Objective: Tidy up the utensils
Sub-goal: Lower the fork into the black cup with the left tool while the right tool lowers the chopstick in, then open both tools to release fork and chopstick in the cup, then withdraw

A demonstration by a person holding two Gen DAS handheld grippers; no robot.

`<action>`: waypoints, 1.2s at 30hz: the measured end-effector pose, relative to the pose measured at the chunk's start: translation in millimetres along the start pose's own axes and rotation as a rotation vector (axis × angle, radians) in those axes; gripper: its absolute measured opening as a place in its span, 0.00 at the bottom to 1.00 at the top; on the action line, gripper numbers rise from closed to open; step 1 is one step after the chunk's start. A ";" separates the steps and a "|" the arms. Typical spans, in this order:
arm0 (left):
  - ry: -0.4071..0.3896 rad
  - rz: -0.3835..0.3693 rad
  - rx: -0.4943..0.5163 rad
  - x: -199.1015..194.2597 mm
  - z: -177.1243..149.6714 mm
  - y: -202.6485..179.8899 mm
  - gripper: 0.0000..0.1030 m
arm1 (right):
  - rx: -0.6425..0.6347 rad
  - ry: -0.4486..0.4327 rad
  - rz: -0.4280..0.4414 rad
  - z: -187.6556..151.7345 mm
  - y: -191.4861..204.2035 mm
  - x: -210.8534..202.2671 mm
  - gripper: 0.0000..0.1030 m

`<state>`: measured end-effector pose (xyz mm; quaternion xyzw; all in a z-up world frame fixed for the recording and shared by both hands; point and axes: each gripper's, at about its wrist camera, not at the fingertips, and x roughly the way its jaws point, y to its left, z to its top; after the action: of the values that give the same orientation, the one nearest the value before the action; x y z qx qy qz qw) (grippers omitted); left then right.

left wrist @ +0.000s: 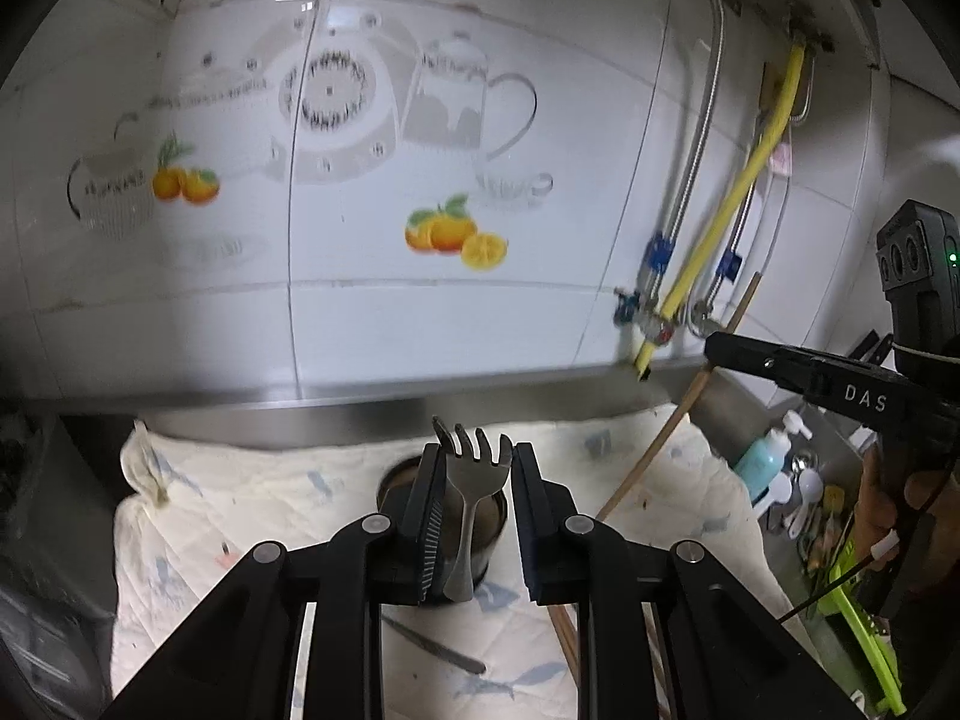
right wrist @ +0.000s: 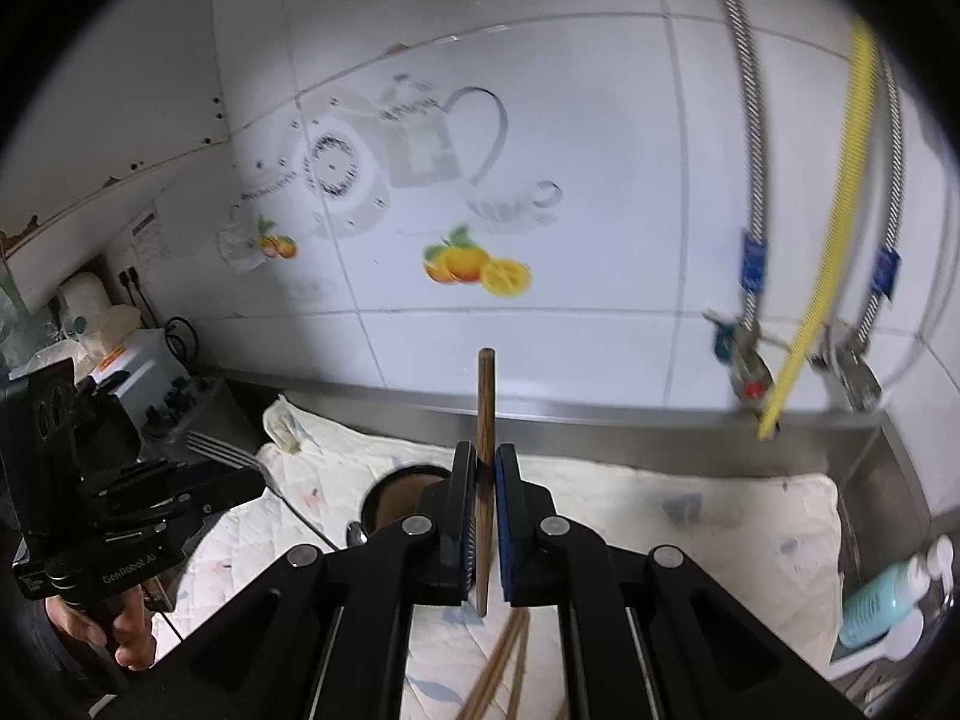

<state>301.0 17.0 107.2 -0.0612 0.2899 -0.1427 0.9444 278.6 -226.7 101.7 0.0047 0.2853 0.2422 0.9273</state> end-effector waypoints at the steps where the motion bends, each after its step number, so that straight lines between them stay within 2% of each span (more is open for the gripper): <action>1: -0.007 -0.003 0.000 -1.7 4.8 1.0 0.22 | -0.008 -0.005 0.008 3.9 3.5 0.5 0.08; 8: -0.064 -0.005 0.003 -2.6 34.8 6.8 0.22 | -0.052 -0.042 0.026 26.8 24.7 10.8 0.08; 14: -0.076 0.009 0.001 13.1 48.4 17.4 0.22 | -0.065 -0.059 0.034 37.1 39.1 23.2 0.08; 22: 0.000 0.006 -0.011 54.4 37.6 32.2 0.22 | -0.065 -0.024 0.045 28.0 50.1 56.2 0.08; 36: 0.162 0.010 -0.038 121.5 0.6 49.7 0.23 | 0.023 0.104 0.050 -10.9 35.0 105.7 0.08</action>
<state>409.1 27.2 33.4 -0.0661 0.3682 -0.1370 0.9172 333.3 -149.5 42.0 0.0100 0.3358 0.2617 0.9048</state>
